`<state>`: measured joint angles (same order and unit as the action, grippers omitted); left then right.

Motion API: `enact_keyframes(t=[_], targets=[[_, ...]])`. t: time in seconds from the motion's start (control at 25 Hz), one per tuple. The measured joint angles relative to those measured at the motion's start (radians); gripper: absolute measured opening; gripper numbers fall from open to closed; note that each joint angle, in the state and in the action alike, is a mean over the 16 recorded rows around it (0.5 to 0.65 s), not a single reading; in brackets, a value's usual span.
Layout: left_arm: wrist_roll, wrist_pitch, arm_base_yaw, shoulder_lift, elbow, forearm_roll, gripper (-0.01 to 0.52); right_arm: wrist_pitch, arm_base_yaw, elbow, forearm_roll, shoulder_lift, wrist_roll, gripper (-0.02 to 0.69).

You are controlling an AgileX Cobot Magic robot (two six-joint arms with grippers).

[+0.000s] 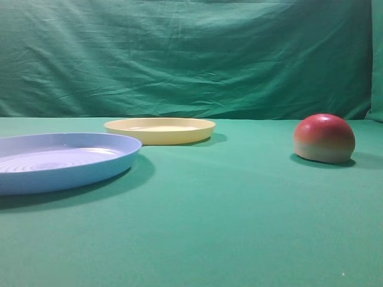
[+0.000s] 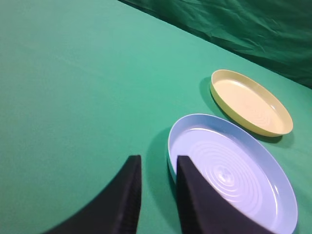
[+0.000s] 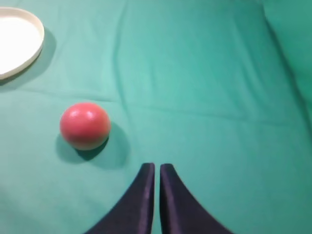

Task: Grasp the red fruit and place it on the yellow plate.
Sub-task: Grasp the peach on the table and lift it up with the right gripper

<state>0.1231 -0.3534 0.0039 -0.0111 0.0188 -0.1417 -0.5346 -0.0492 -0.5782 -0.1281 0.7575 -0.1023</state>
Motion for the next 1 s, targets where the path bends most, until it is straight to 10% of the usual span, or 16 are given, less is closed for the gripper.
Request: enact_keyframes(t=[0.76,1.0], targets=[[0.0,0.0,0.0,0.0,0.0,0.0,0.157,-0.154,-0.269,-0.405,-0.051,0.668,-0.207,0.003],[0.0,0.0,0.0,0.0,0.0,0.0,0.157,-0.158,-0.339,-0.502,0.03,0.81,-0.158,0.129]])
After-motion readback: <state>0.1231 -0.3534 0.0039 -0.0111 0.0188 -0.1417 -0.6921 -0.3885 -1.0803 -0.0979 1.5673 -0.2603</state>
